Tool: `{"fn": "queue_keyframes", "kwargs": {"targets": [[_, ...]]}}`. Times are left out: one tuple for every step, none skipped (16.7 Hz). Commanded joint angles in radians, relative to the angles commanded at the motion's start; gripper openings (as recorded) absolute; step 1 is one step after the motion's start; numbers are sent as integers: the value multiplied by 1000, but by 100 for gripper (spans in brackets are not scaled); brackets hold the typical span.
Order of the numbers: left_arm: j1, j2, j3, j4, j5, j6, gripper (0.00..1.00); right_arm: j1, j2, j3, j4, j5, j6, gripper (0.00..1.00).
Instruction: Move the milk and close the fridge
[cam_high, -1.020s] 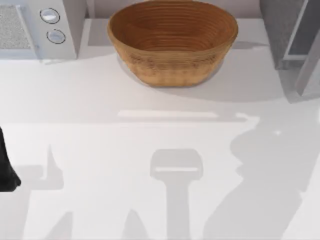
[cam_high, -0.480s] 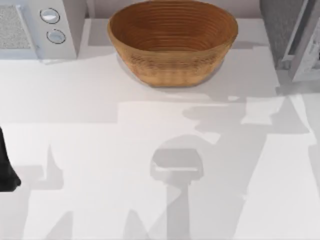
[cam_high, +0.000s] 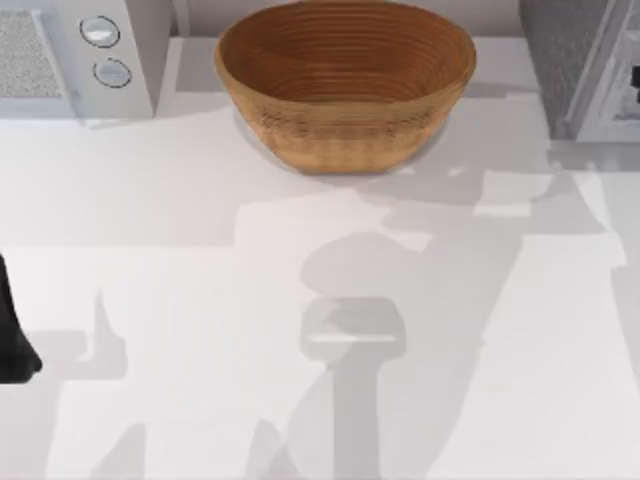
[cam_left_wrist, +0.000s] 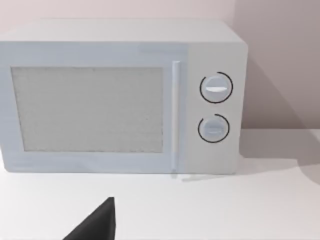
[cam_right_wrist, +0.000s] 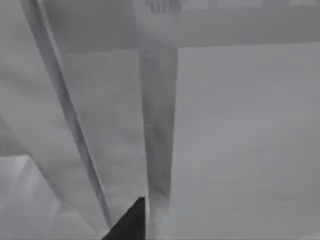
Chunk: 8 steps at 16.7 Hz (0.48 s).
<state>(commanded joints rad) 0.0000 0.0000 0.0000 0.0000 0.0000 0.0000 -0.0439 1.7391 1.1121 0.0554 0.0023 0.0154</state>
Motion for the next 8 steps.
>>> {"fn": "queue_keyframes", "kwargs": {"targets": [[0, 0, 0, 0, 0, 0, 100, 0, 38, 49, -10, 1, 1, 100], [0, 0, 0, 0, 0, 0, 100, 0, 78, 98, -21, 2, 1, 100], [0, 0, 0, 0, 0, 0, 100, 0, 117, 145, -33, 3, 2, 100], [0, 0, 0, 0, 0, 0, 100, 1, 153, 189, -44, 4, 2, 100], [0, 0, 0, 0, 0, 0, 100, 1, 185, 226, -54, 4, 2, 100], [0, 0, 0, 0, 0, 0, 100, 2, 211, 256, -62, 4, 2, 100], [0, 0, 0, 0, 0, 0, 100, 3, 230, 277, -68, 4, 2, 100], [0, 0, 0, 0, 0, 0, 100, 3, 240, 287, -71, 4, 2, 100]]}}
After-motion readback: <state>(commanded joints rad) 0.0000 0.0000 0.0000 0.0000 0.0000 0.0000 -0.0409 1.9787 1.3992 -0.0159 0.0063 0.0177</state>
